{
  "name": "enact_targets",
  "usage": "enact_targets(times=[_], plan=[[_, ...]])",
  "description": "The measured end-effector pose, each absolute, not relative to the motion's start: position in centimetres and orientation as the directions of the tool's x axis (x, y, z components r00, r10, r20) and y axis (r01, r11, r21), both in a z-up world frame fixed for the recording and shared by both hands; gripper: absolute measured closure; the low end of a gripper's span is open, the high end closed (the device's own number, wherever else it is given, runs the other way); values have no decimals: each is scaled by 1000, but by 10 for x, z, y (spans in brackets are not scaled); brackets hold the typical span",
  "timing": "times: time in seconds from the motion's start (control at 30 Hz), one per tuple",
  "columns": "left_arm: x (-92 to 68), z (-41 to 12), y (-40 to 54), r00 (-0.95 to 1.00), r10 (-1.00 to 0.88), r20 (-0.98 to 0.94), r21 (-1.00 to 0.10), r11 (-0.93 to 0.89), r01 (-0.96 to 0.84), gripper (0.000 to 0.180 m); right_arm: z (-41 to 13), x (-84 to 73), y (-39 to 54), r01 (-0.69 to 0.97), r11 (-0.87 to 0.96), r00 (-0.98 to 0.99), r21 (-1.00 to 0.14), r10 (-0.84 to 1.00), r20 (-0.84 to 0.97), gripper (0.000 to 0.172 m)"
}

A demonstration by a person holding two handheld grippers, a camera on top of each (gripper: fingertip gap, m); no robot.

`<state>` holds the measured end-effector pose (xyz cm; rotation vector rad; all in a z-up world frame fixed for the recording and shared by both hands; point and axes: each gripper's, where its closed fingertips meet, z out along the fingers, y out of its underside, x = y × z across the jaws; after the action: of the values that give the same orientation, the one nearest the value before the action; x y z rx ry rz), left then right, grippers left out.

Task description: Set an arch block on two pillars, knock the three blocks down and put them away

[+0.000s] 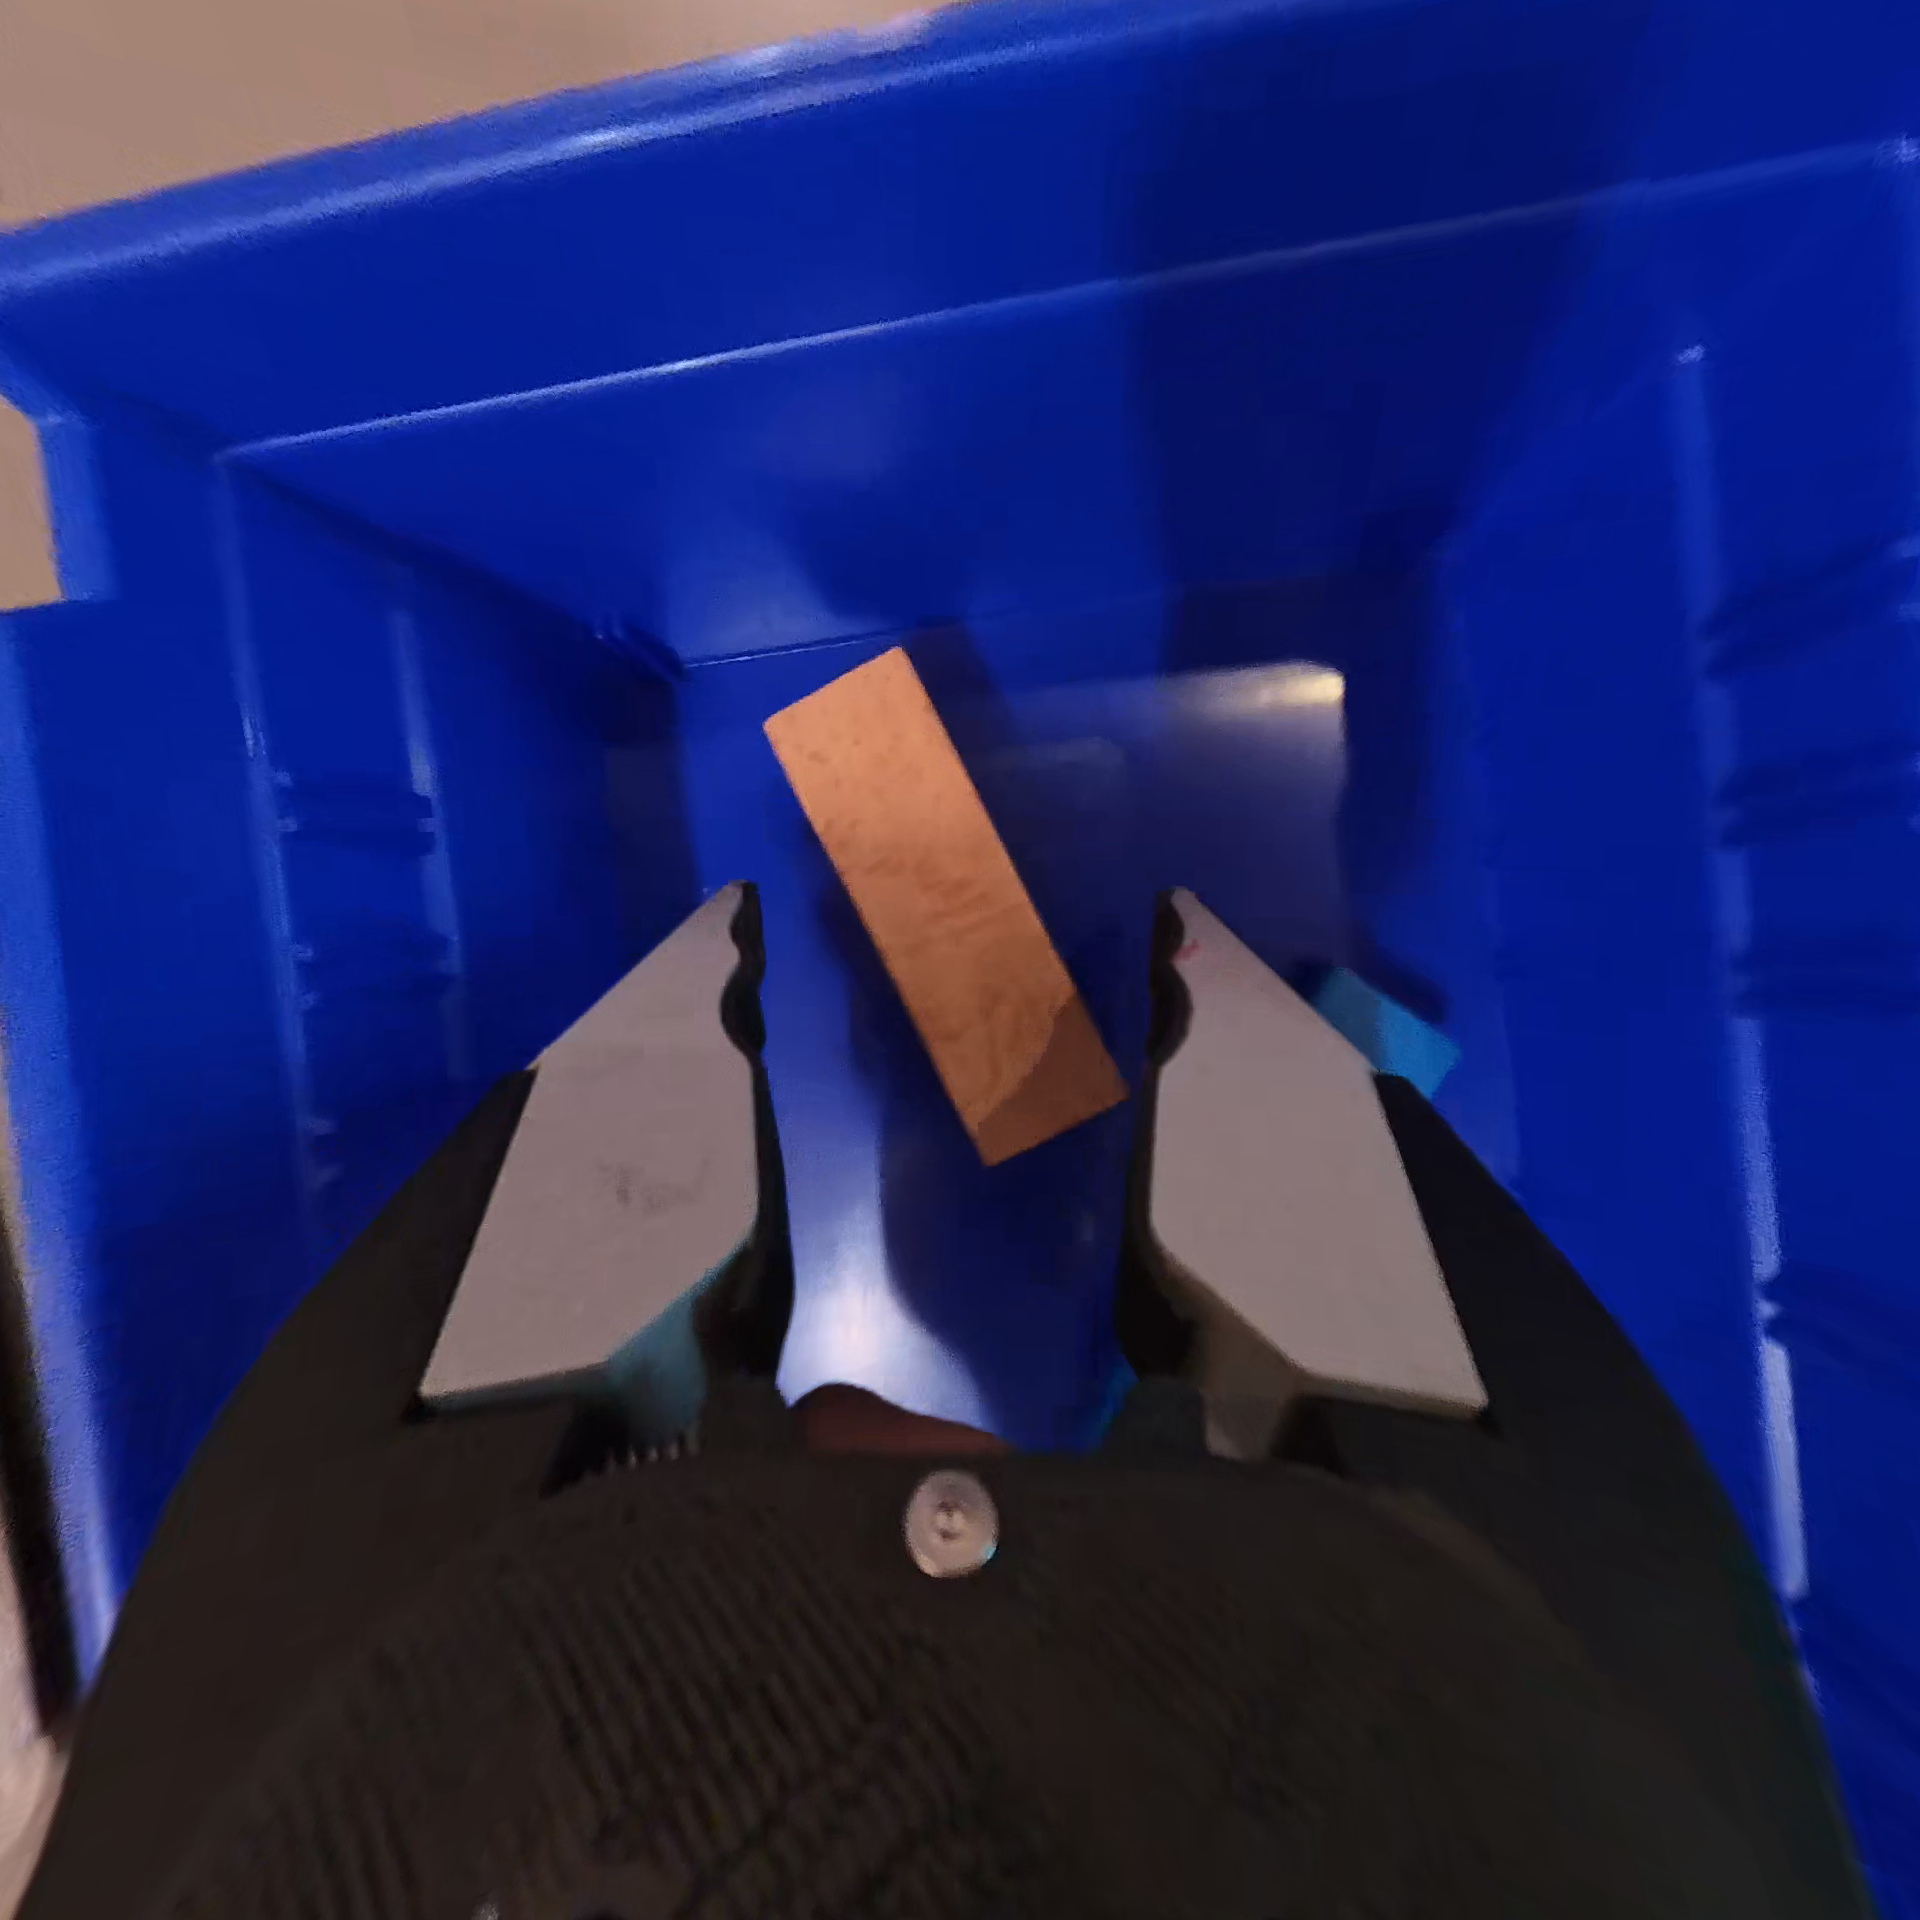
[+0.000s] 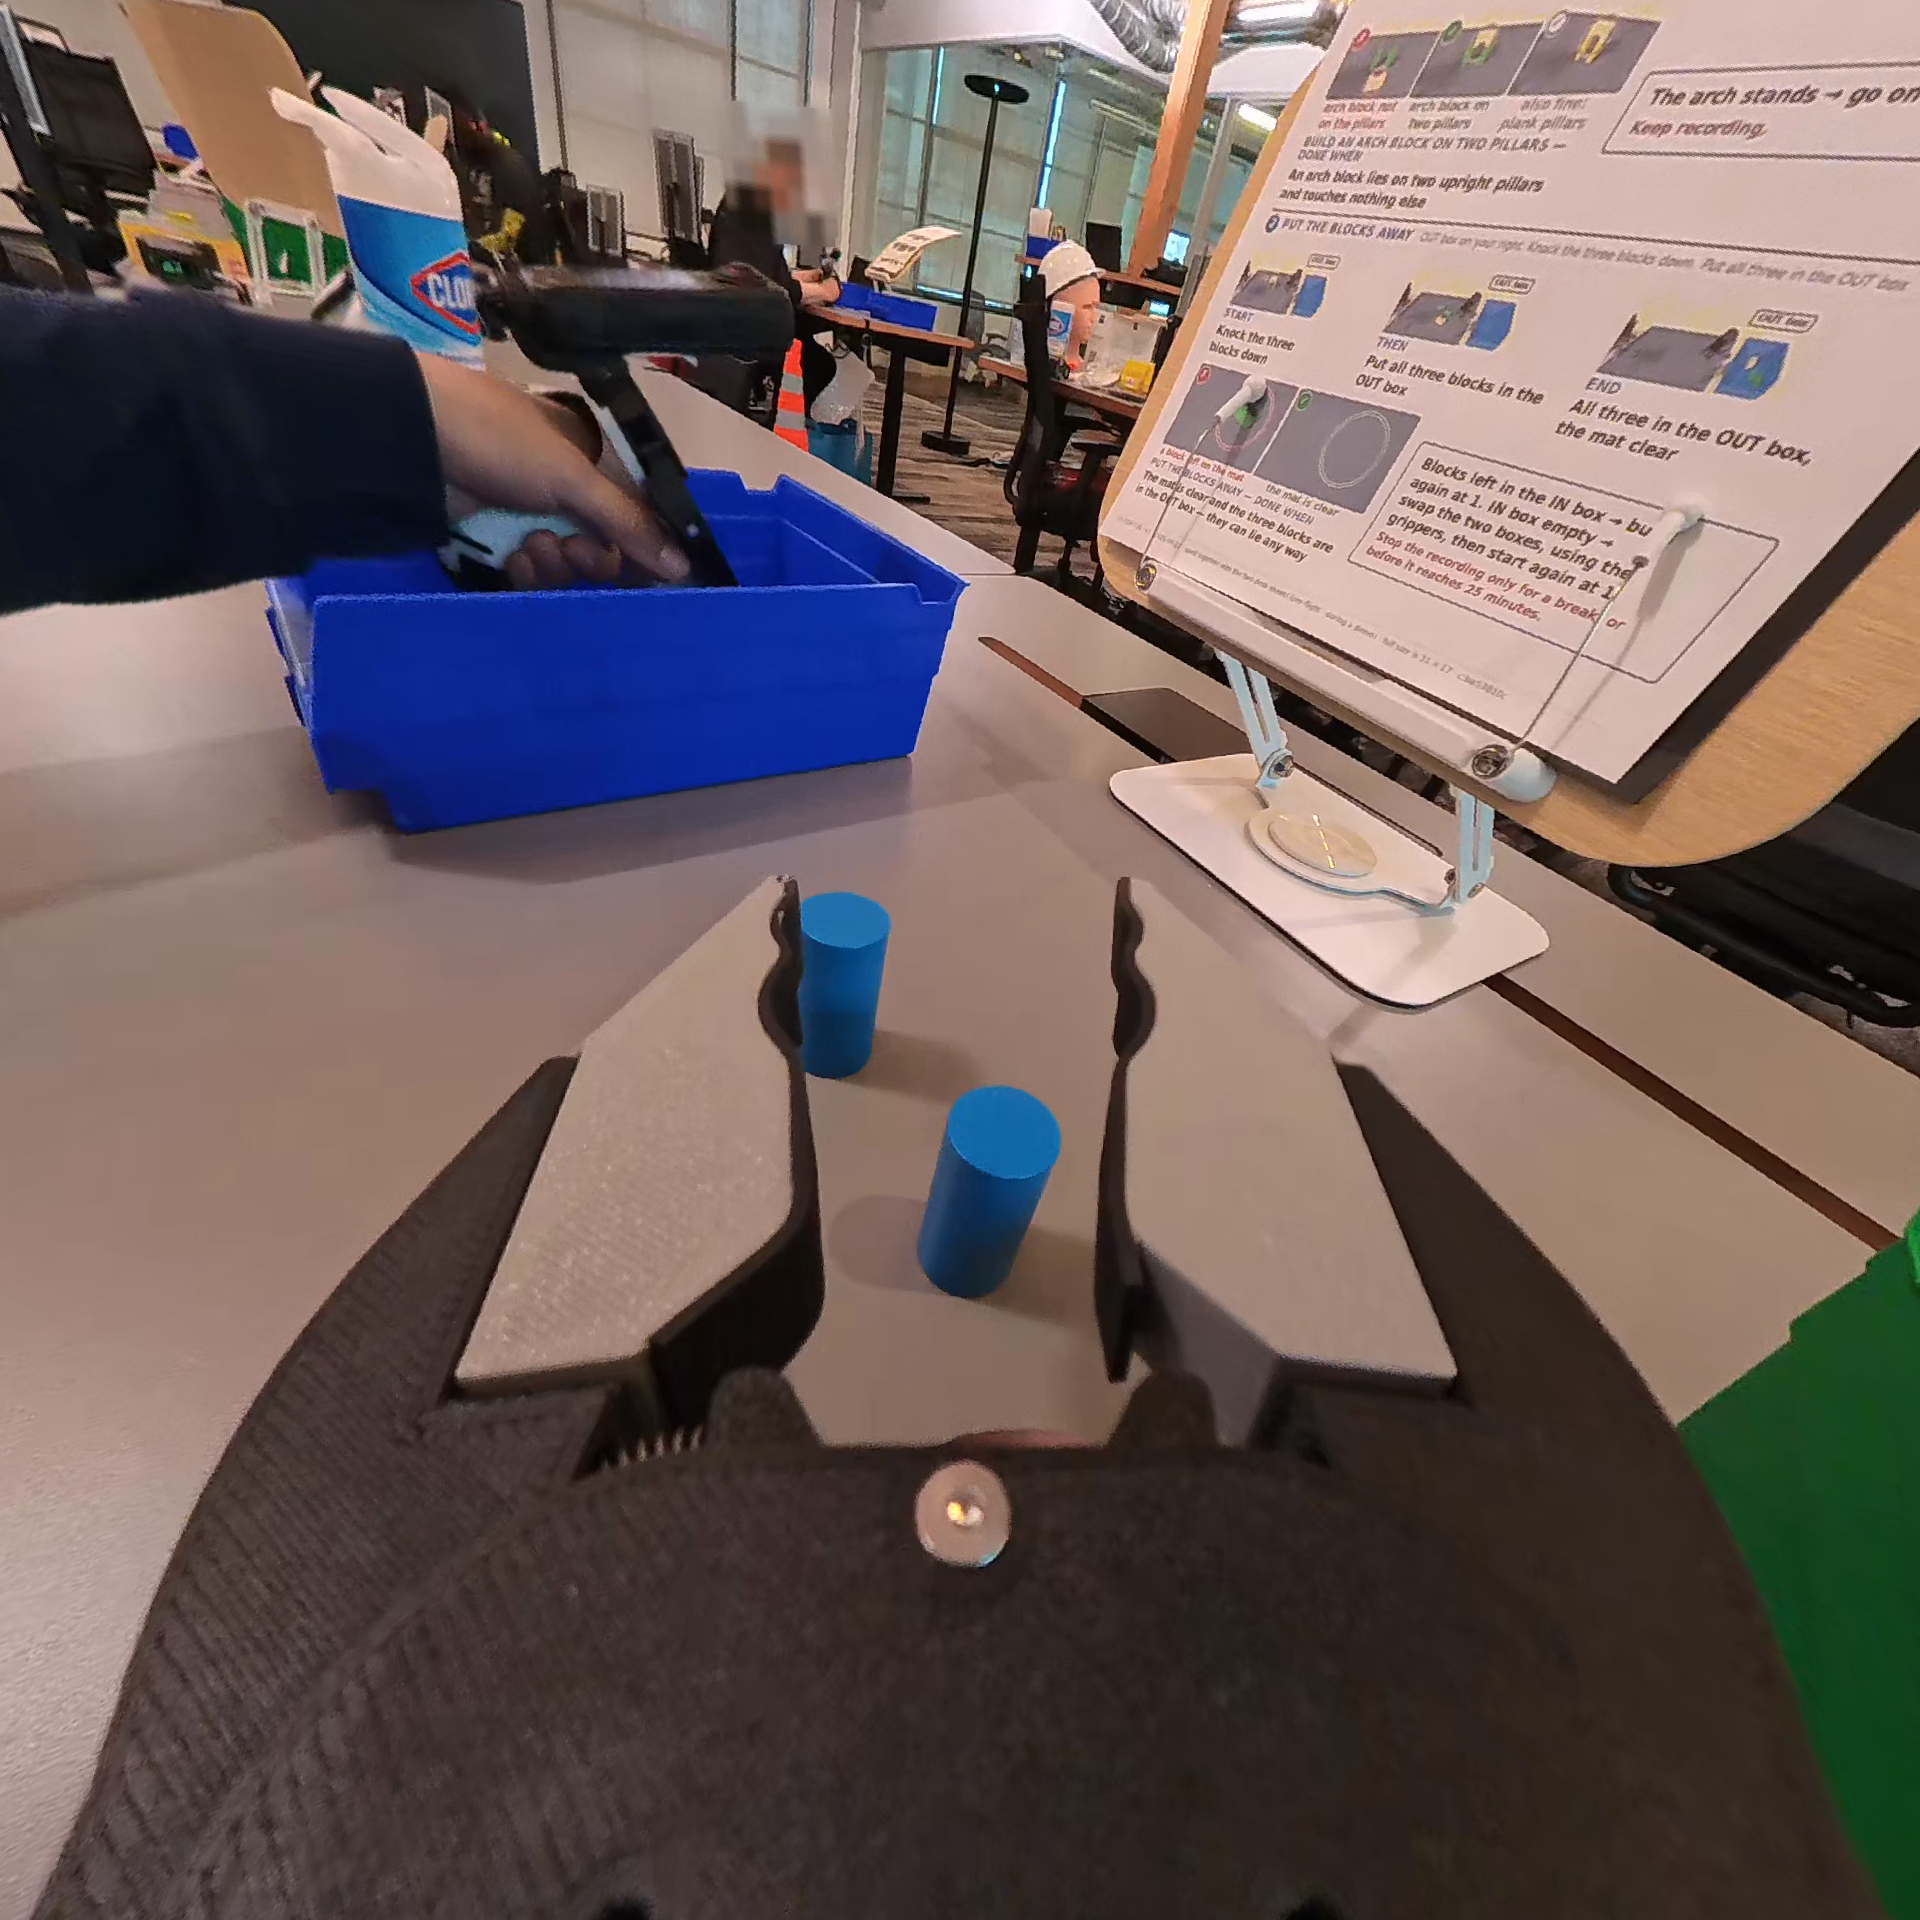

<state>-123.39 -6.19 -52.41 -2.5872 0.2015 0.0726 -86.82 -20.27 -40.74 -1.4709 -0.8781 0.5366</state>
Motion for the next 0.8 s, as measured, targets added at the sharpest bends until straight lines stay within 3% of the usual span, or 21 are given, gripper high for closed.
enact_targets(times=[0.03, 0.1, 0.2, 0.4, 0.57, 0.8], plan=[[-1236, -528, -60, 987, -118, -105, -509, -847, -156, 108, -409, -868, -202, 199, 65, 599, -978, 782, 174, 114], [-1236, -537, -60, 985, -134, -105, -487, -857, -168, 132, -411, -868, -201, 203, 57, 600, -978, 782, 170, 115], [-1236, -535, -59, 975, -186, -120, -493, -841, -221, 147, -412, -868, -200, 208, 51, 602, -977, 781, 169, 115], [-1225, -491, -60, 928, -289, -235, -606, -703, -373, 148, -415, -871, -201, 198, 21, 584, -980, 801, 135, 117], [-1160, -416, -99, 766, -556, -321, -667, -441, -600, 148, -417, -884, -217, 142, -43, 464, -989, 886, 28, 117], [-1006, -369, -217, 319, -940, -119, -748, -126, -652, 149, -401, -895, -244, 32, -83, 286, -996, 956, -70, 116]])
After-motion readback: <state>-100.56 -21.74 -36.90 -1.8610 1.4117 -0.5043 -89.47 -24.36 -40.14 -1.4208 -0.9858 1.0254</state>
